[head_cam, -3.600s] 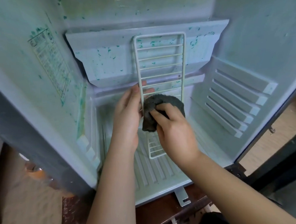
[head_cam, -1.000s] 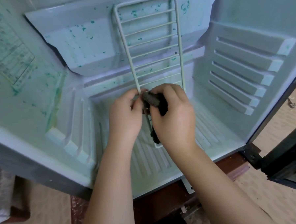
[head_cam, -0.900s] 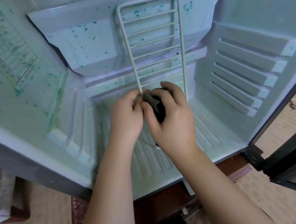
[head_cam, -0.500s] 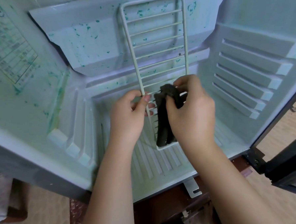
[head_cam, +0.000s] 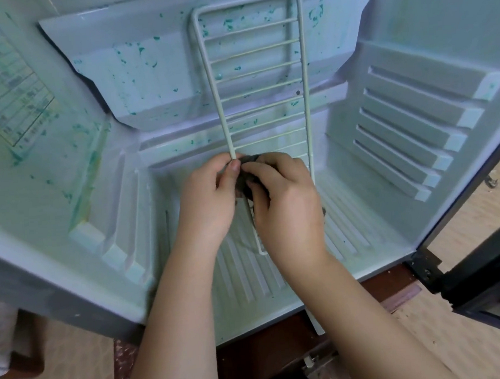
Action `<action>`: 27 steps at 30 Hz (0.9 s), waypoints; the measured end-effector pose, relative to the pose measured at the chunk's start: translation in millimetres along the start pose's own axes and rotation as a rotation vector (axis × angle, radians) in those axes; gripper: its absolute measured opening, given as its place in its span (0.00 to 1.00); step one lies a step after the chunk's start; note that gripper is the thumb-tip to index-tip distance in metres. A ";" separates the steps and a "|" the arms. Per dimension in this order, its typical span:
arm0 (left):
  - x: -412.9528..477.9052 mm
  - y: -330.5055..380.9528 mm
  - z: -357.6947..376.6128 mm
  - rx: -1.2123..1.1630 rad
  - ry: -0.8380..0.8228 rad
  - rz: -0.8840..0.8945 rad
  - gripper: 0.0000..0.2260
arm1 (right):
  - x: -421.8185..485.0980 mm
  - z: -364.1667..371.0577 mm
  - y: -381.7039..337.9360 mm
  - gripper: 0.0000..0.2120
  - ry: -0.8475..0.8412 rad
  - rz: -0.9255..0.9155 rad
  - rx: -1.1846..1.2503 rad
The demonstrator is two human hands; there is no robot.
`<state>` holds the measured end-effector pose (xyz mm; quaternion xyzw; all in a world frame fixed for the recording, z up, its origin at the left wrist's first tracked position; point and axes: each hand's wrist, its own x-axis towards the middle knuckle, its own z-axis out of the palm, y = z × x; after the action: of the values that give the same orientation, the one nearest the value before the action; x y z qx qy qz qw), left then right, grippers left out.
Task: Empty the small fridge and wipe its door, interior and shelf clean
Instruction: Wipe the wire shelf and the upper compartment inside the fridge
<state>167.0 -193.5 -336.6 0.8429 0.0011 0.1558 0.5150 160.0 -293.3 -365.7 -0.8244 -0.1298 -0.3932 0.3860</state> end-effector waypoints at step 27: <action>-1.6 -6.2 3.8 -0.002 0.037 0.026 0.08 | 29.2 -40.5 47.6 0.08 0.161 0.251 -0.006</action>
<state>167.5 -194.2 -343.9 0.8394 -0.0006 0.1780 0.5135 181.6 -357.6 -353.3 -0.8010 0.0069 -0.4069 0.4390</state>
